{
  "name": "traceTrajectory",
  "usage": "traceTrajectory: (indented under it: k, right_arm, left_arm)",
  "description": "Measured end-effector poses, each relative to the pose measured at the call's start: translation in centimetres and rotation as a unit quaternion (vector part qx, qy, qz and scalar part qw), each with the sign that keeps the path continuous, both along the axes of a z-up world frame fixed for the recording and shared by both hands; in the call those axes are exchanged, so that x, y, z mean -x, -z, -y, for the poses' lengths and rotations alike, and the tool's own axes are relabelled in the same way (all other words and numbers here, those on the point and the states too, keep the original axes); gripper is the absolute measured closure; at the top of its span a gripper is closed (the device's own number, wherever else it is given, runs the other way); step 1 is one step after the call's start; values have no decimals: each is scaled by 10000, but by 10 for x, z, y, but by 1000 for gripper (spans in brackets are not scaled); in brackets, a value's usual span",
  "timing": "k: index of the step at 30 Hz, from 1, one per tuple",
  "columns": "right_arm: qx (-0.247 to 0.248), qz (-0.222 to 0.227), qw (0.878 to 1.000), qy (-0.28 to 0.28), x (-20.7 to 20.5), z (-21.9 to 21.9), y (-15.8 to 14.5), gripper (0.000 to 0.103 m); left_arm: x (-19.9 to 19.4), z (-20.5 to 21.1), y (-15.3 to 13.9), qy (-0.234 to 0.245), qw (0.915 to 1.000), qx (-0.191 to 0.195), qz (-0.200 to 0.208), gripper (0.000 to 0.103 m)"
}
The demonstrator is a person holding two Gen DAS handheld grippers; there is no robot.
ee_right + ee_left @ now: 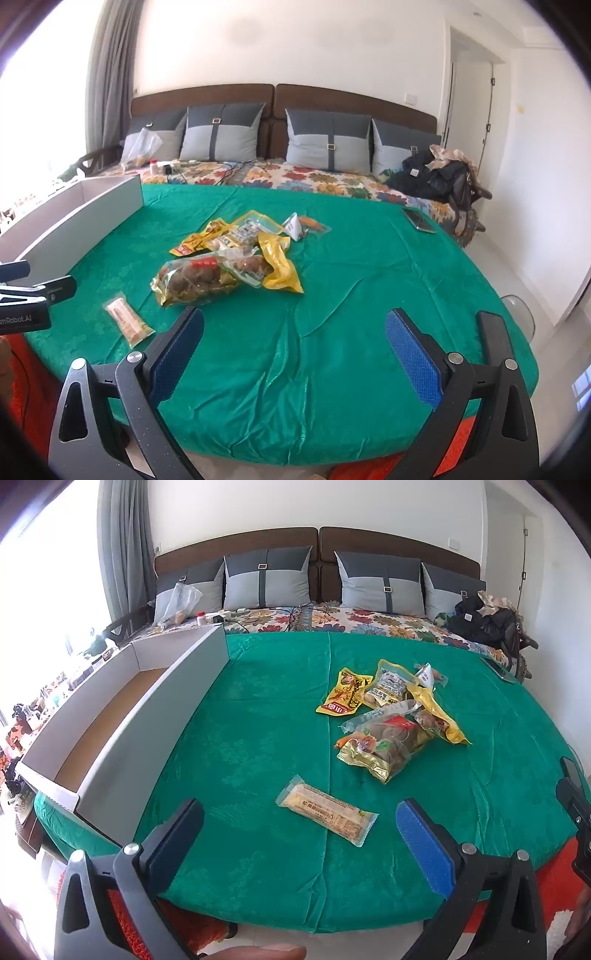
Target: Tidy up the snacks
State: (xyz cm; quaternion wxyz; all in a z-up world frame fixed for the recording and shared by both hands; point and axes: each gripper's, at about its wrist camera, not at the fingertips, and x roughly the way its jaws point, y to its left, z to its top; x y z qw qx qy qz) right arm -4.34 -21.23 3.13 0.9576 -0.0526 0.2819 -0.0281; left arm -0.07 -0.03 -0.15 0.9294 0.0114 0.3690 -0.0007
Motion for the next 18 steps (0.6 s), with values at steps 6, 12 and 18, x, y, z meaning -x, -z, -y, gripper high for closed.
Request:
traceTrajectory:
  k: [6, 12, 18]
  right_arm:
    - [-62, 43, 10000, 36, 0, 2, 2, 3]
    - [-41, 60, 9999, 91, -2, 3, 7, 3]
    - [49, 175, 9997, 137, -1, 3, 8, 3]
  left_arm:
    - [0, 11, 3, 46, 10000, -19, -76, 0]
    - [-1, 3, 9, 118, 9999, 46, -84, 0]
    - [3, 1, 14, 184, 9998, -13, -40, 0]
